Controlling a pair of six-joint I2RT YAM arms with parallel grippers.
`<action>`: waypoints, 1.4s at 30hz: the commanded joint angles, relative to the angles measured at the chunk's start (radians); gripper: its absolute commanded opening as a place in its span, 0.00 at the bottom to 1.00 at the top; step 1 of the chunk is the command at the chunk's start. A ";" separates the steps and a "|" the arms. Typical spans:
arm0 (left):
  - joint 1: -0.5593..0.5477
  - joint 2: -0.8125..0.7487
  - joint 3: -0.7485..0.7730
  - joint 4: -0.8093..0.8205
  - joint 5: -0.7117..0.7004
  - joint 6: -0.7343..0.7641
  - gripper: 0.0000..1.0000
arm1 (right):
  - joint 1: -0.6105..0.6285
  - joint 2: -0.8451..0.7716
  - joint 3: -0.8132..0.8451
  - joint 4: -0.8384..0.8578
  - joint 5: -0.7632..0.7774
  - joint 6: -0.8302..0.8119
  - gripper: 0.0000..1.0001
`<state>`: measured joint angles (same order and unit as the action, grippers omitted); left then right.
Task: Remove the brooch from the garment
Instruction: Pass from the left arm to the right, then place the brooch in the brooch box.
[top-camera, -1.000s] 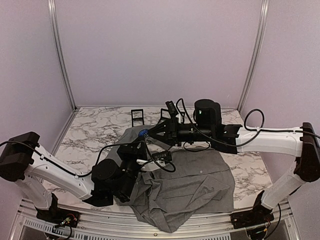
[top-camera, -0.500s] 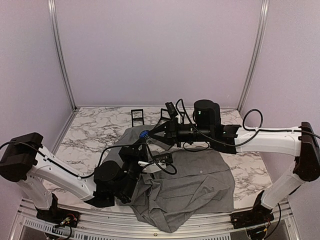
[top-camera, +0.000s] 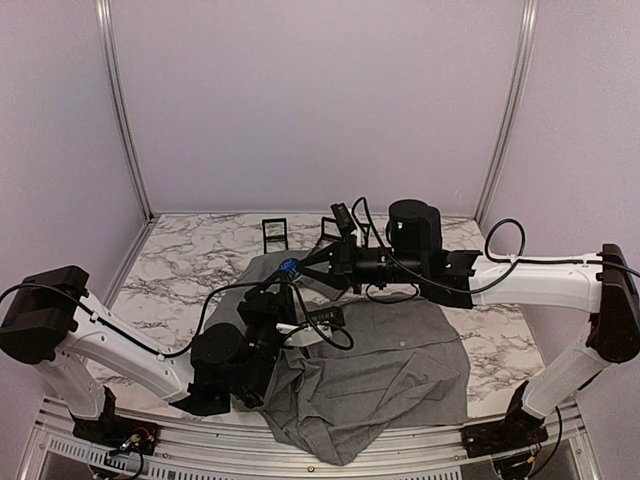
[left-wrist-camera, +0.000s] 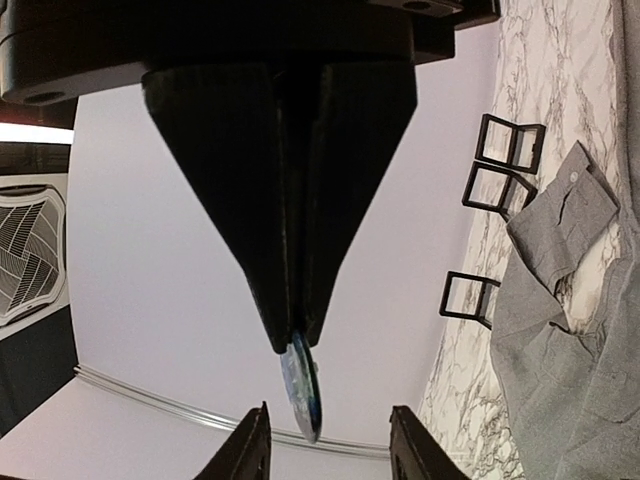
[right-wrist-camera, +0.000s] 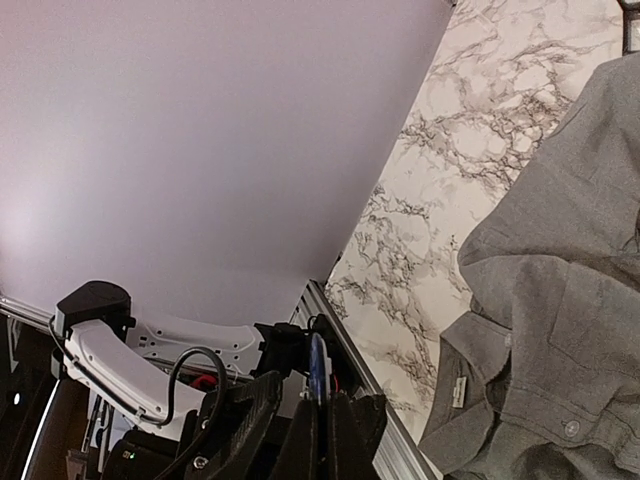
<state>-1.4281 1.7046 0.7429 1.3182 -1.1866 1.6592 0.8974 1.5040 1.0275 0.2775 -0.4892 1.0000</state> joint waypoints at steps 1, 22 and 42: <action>-0.006 -0.064 -0.003 -0.118 -0.035 -0.167 0.49 | -0.020 0.011 -0.007 0.033 0.013 -0.014 0.00; 0.077 -0.473 0.128 -1.311 0.228 -1.458 0.79 | -0.245 0.057 -0.051 0.051 0.028 -0.112 0.00; 0.731 -0.719 0.070 -1.575 1.194 -1.998 0.84 | -0.485 0.348 0.022 0.200 0.006 -0.148 0.00</action>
<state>-0.7990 1.0107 0.8474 -0.2199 -0.2714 -0.2440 0.4545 1.7855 0.9840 0.4198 -0.4774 0.8703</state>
